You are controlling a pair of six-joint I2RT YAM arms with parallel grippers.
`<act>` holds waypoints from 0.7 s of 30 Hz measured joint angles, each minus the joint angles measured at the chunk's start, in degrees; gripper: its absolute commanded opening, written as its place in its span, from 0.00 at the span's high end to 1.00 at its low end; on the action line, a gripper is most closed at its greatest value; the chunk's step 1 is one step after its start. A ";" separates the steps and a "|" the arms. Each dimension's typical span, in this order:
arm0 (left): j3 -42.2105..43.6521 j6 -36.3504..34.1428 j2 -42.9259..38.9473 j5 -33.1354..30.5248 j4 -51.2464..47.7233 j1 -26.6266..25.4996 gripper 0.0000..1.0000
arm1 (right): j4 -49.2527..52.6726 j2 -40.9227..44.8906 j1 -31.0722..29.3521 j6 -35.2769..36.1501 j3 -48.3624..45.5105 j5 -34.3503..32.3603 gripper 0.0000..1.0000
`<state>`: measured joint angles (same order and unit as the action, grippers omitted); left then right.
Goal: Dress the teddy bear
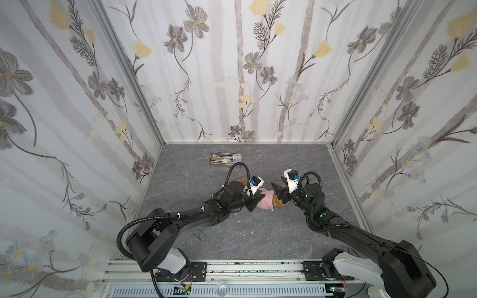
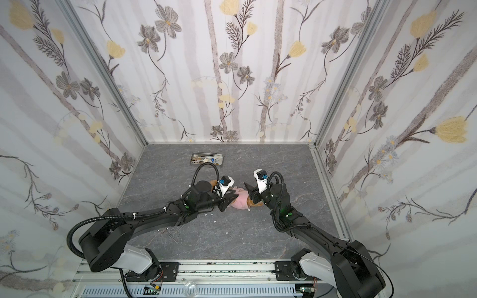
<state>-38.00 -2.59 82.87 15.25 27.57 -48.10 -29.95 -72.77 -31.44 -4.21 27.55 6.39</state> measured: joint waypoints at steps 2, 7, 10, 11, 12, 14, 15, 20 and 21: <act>3.50 1.36 -3.23 -0.28 -0.24 -1.62 0.40 | 2.05 -0.81 -0.07 -2.36 1.33 1.46 0.43; 8.00 6.10 -14.71 -3.78 0.00 -1.70 0.27 | 5.86 -7.34 -1.84 -10.38 4.83 8.31 0.55; 8.22 10.58 -18.97 -6.75 0.04 0.66 0.27 | 6.95 -10.19 -3.82 -14.03 4.72 11.85 0.62; 7.91 12.22 -19.58 -7.98 -0.68 1.44 0.26 | 6.95 -10.71 -4.39 -15.10 4.31 12.57 0.65; 6.80 14.58 -19.85 -10.03 -2.99 2.43 0.24 | 6.84 -11.06 -4.94 -16.06 3.45 13.49 0.67; 3.72 18.80 -19.45 -14.05 -8.68 3.89 0.18 | 6.71 -11.37 -5.35 -17.75 1.44 14.47 0.70; 2.21 20.92 -19.04 -15.80 -11.30 4.66 0.15 | 6.58 -11.43 -5.64 -18.49 0.28 14.51 0.71; 1.18 29.77 -16.11 -19.08 -20.06 5.88 0.05 | 5.81 -12.74 -6.73 -20.65 -3.28 15.02 0.74; 1.22 31.21 -15.04 -19.06 -21.24 5.88 0.04 | 5.66 -13.14 -6.88 -20.85 -3.69 15.17 0.75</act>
<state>-36.77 28.62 67.83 -3.81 6.33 -42.22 -24.29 -85.91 -38.33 -25.06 23.86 21.56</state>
